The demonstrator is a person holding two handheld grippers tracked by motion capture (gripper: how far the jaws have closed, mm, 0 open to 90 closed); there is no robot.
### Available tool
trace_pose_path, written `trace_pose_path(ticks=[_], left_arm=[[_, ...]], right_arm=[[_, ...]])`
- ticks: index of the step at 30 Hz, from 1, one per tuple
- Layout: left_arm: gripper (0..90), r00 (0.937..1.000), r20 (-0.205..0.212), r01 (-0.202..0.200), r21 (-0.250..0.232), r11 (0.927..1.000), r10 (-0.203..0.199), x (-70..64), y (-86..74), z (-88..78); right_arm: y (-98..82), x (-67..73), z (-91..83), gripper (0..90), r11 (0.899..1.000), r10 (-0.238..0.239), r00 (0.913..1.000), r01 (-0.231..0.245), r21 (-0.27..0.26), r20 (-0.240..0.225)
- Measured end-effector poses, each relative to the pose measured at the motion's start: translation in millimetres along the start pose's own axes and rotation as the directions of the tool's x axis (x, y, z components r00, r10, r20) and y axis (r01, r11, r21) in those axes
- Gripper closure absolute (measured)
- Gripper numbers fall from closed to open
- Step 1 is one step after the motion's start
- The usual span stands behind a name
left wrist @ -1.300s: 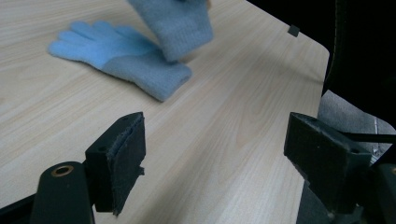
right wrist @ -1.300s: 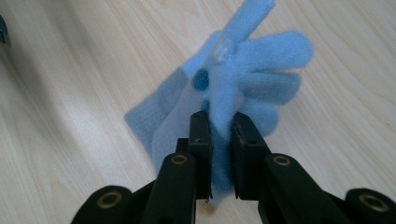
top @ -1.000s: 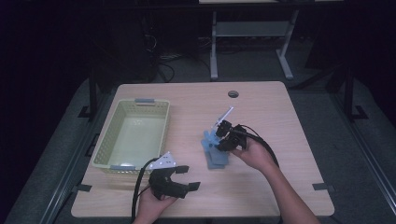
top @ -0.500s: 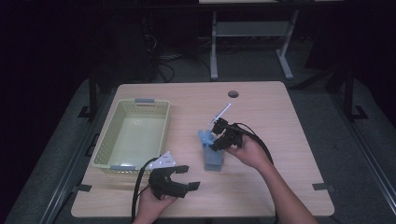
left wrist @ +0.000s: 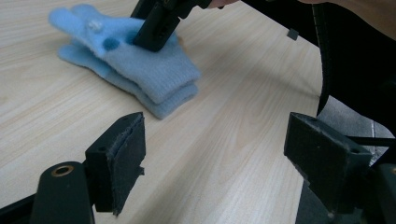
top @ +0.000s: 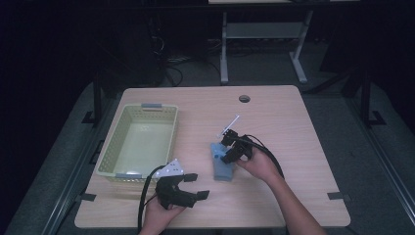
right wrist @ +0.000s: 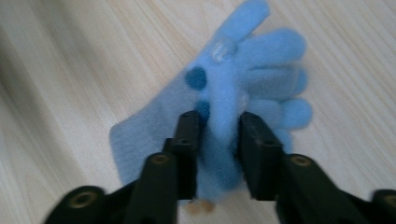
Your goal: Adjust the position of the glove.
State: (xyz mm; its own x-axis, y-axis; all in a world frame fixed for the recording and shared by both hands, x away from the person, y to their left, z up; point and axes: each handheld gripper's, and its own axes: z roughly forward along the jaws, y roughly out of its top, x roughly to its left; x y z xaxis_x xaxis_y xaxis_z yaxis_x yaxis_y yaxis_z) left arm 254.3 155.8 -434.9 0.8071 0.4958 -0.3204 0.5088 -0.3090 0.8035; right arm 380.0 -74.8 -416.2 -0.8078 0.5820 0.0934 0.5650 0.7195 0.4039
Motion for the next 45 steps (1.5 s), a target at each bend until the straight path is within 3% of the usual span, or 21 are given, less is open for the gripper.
trace_pose_path(ticks=[2,7,12,17,19,25,31,35,39,45], left_arm=[[20.5,1.0,0.0,-0.001,0.002,1.0,0.001,-0.1,-0.1,0.0],[20.5,1.0,0.0,0.002,0.004,1.0,-0.002,0.2,-0.4,1.2],[20.6,1.0,-0.004,0.003,0.01,0.9999,-0.003,0.5,-0.3,2.2],[21.2,1.0,-0.005,-0.001,0.024,0.9997,0.001,-0.2,-0.6,4.4],[21.6,1.0,-0.007,-0.007,0.032,0.9995,0.007,-0.1,0.0,4.8],[22.2,0.9999,-0.016,-0.003,0.042,0.9991,0.003,0.7,5.3,8.5],[22.2,0.9978,0.015,0.063,0.063,0.996,-0.064,7.7,9.0,14.9],[22.8,0.9922,0.027,0.12,0.044,0.9917,-0.122,11.9,11.3,16.9],[23.0,0.989,0.006,0.147,0.033,0.9885,-0.147,15.0,12.6,19.7],[18.8,0.9812,-0.035,0.191,0.042,0.9806,-0.19,20.3,16.3,27.2]], right_arm=[[0.2,-0.8,-2.1,58.3,1.0,0.009,0.9999,-0.009,-0.016,0.006],[-0.9,-3.1,-12.8,59.9,0.997,0.039,0.9992,-0.038,-0.074,0.01],[-3.3,0.0,-6.1,70.3,0.998,0.03,0.9995,-0.031,-0.053,-0.004],[-6.6,3.9,13.2,72.4,1.0,0.023,0.9996,-0.023,0.001,-0.016],[-9.2,3.7,18.5,72.4,1.0,0.027,0.9994,-0.027,-0.001,-0.022],[-14.3,2.0,7.8,60.3,0.996,0.065,0.9974,-0.067,-0.053,-0.032],[-26.5,0.3,-0.1,47.8,0.988,0.117,0.9925,-0.12,-0.092,-0.036],[-35.9,-0.3,-3.5,38.6,0.981,0.15,0.9882,-0.153,-0.116,-0.031],[-47.1,-0.3,-8.1,37.4,0.971,0.181,0.9816,-0.188,-0.15,-0.06],[-62.0,-1.6,-8.9,36.9,0.963,0.205,0.9756,-0.215,-0.16,-0.079]])
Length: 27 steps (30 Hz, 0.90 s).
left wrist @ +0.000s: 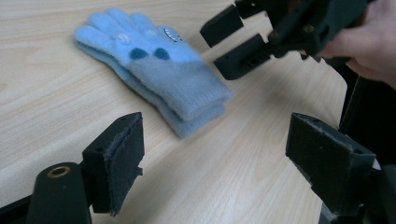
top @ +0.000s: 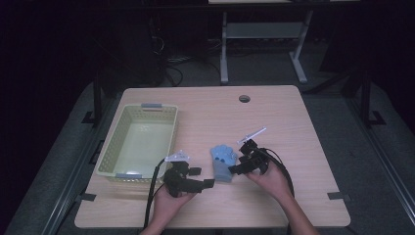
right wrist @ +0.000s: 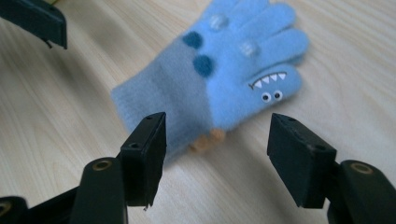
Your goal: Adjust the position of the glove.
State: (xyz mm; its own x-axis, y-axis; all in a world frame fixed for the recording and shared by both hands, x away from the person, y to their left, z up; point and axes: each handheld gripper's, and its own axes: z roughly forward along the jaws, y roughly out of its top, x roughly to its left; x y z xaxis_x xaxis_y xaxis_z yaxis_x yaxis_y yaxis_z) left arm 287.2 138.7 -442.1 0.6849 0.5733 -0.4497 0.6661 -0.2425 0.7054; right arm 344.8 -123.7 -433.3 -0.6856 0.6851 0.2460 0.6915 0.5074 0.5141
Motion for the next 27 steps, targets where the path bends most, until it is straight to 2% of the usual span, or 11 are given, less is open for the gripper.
trace_pose_path(ticks=[3,8,10,11,16,17,21,25,27], left_arm=[[18.2,0.9997,-0.013,0.02,0.024,0.9995,-0.02,0.6,4.0,5.5],[18.5,0.9977,-0.024,0.064,0.037,0.9973,-0.063,3.4,10.3,12.1],[20.6,0.9946,-0.038,0.098,0.037,0.9945,-0.096,6.3,12.7,14.2],[21.0,0.9935,-0.048,0.105,0.047,0.9933,-0.103,8.3,13.9,15.2],[21.6,0.9872,-0.072,0.146,0.057,0.9876,-0.142,10.6,17.3,21.9],[21.8,0.9852,-0.074,0.159,0.057,0.9856,-0.154,11.4,18.1,23.8],[22.8,0.9773,-0.092,0.196,0.053,0.9792,-0.191,14.7,20.1,27.5],[24.2,0.9706,-0.11,0.22,0.045,0.9744,-0.214,19.4,23.4,29.9],[24.9,0.9681,-0.121,0.226,0.047,0.9729,-0.219,20.5,24.8,32.1]], right_arm=[[-4.9,-3.9,-0.6,35.6,1.0,0.021,0.9998,-0.021,-0.005,-0.003],[-9.8,-8.2,-6.1,35.1,0.997,0.063,0.9979,-0.064,-0.041,-0.015],[-12.0,-9.3,-7.4,33.5,0.997,0.069,0.9974,-0.07,-0.043,-0.018],[-12.9,-10.1,-7.4,33.3,0.997,0.064,0.9978,-0.065,-0.044,-0.018],[-19.5,-15.0,-5.5,32.2,0.994,0.1,0.9943,-0.102,-0.047,-0.037],[-20.0,-15.3,-5.4,32.2,0.992,0.117,0.9921,-0.119,-0.046,-0.045],[-18.7,-15.9,-5.8,33.4,0.989,0.124,0.991,-0.127,-0.07,-0.052],[-16.6,-18.8,-5.1,34.6,0.984,0.141,0.9879,-0.147,-0.102,-0.065],[-16.1,-21.3,-2.1,34.7,0.979,0.168,0.9826,-0.175,-0.099,-0.08]])
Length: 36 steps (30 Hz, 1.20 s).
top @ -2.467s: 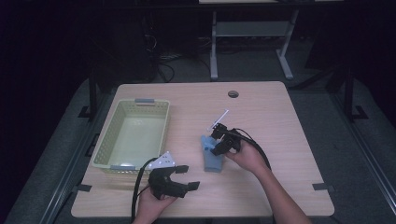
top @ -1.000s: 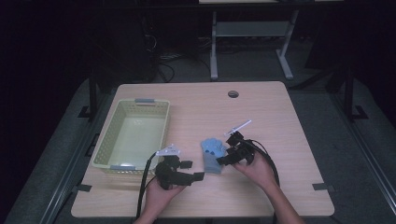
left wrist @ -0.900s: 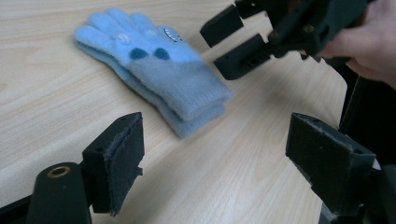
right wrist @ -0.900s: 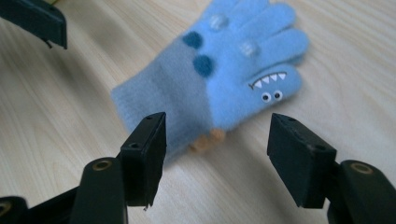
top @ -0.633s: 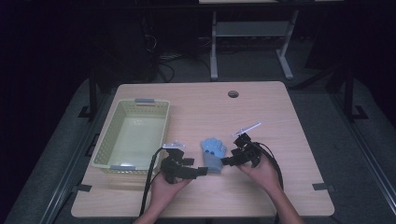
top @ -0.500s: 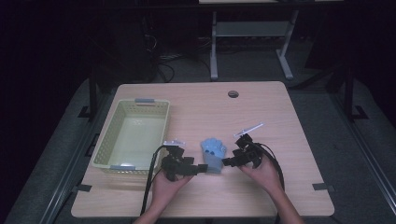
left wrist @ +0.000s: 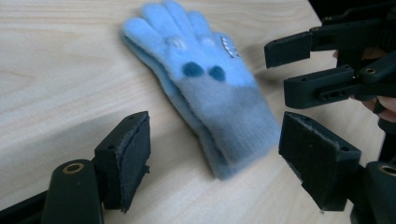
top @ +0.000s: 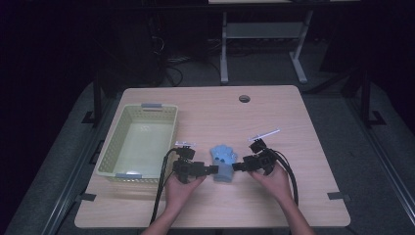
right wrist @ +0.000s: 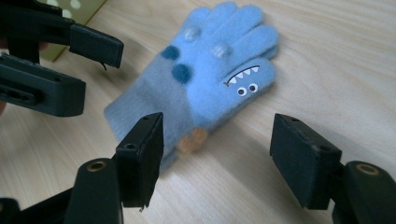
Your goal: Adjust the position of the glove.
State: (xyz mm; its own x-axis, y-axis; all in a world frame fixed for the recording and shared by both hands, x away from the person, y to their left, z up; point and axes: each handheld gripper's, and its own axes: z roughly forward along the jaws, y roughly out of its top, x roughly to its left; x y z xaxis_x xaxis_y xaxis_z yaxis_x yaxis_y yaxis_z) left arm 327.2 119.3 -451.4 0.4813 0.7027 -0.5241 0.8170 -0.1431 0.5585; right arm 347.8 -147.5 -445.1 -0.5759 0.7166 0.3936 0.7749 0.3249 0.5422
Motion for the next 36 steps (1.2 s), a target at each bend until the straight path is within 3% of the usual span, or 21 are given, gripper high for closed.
trace_pose_path(ticks=[4,13,16,23,36], left_arm=[[26.1,0.9996,-0.009,0.026,0.006,0.9996,-0.026,3.1,2.0,6.1],[34.1,0.9971,0.023,0.072,0.021,0.9972,-0.073,9.0,4.1,16.8],[37.4,0.9967,0.035,0.072,0.023,0.9971,-0.073,9.4,4.0,18.4],[46.2,0.9959,0.056,0.069,0.044,0.9967,-0.071,8.4,3.1,21.2],[55.3,0.9946,0.068,0.074,0.053,0.9958,-0.078,10.1,3.1,23.2]], right_arm=[[1.0,-2.4,6.3,35.3,1.0,0.027,0.9995,-0.027,0.001,-0.015],[0.7,-4.4,14.4,39.4,0.996,0.091,0.9952,-0.091,0.01,-0.035],[1.1,-2.1,17.7,43.1,0.997,0.081,0.9962,-0.081,0.013,-0.032],[0.7,0.9,19.5,46.6,0.994,0.107,0.9936,-0.106,0.019,-0.039],[1.7,1.4,24.9,47.1,0.988,0.152,0.9828,-0.151,0.015,-0.105]])
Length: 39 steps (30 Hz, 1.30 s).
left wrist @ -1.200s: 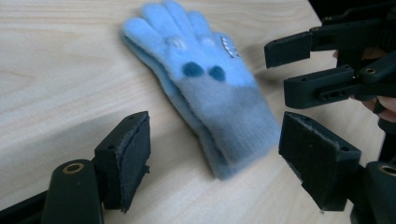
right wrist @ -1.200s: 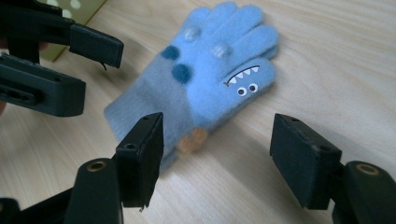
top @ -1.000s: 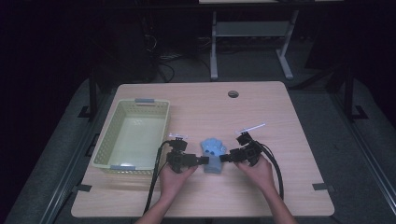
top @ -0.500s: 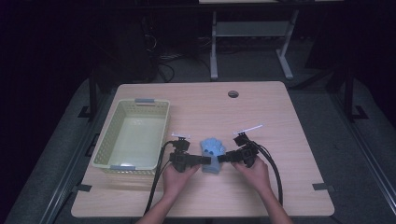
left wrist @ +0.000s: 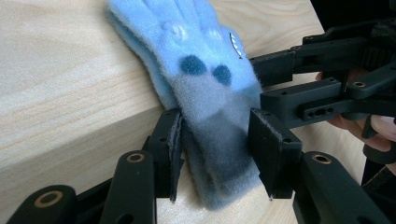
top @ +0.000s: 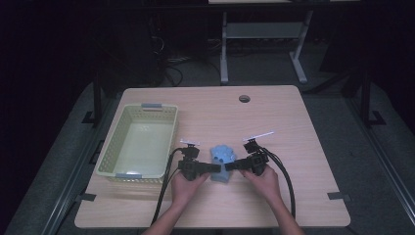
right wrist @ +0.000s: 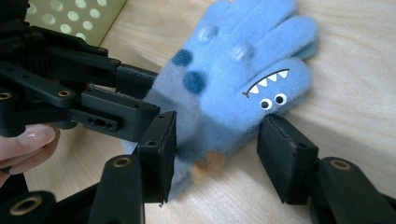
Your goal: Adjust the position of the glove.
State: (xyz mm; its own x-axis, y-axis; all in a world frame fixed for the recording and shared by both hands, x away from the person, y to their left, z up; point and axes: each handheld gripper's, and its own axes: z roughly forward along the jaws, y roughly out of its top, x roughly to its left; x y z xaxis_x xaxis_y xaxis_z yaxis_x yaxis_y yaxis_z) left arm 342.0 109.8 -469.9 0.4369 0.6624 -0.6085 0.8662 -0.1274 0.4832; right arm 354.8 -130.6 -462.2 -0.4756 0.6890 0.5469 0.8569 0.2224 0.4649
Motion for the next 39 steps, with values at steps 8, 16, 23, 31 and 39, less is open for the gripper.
trace_pose_path(ticks=[8,16,23,31,39], left_arm=[[58.3,0.9988,0.043,0.021,0.014,0.9997,-0.021,1.8,0.1,3.5],[63.6,0.9969,0.073,0.027,0.031,0.9992,-0.029,1.1,-1.2,7.5],[69.1,0.9923,0.113,0.047,0.037,0.9982,-0.051,6.6,-1.7,8.4],[75.3,0.989,0.139,0.049,0.022,0.9986,-0.051,8.5,-0.1,8.8],[75.9,0.9837,0.171,0.05,0.027,0.9984,-0.054,8.2,2.3,7.9]], right_arm=[[1.2,3.4,3.8,56.2,1.0,0.001,0.9991,-0.002,0.005,0.042],[0.9,12.0,9.0,63.8,1.0,-0.012,0.9966,0.012,0.006,0.082],[0.8,14.7,13.5,71.8,1.0,-0.023,0.9968,0.023,0.005,0.076],[-5.2,-0.1,11.0,76.4,0.999,0.015,0.9998,-0.016,-0.042,-0.014],[-5.8,2.0,2.6,77.6,0.998,0.013,0.9996,-0.015,-0.068,-0.023]])
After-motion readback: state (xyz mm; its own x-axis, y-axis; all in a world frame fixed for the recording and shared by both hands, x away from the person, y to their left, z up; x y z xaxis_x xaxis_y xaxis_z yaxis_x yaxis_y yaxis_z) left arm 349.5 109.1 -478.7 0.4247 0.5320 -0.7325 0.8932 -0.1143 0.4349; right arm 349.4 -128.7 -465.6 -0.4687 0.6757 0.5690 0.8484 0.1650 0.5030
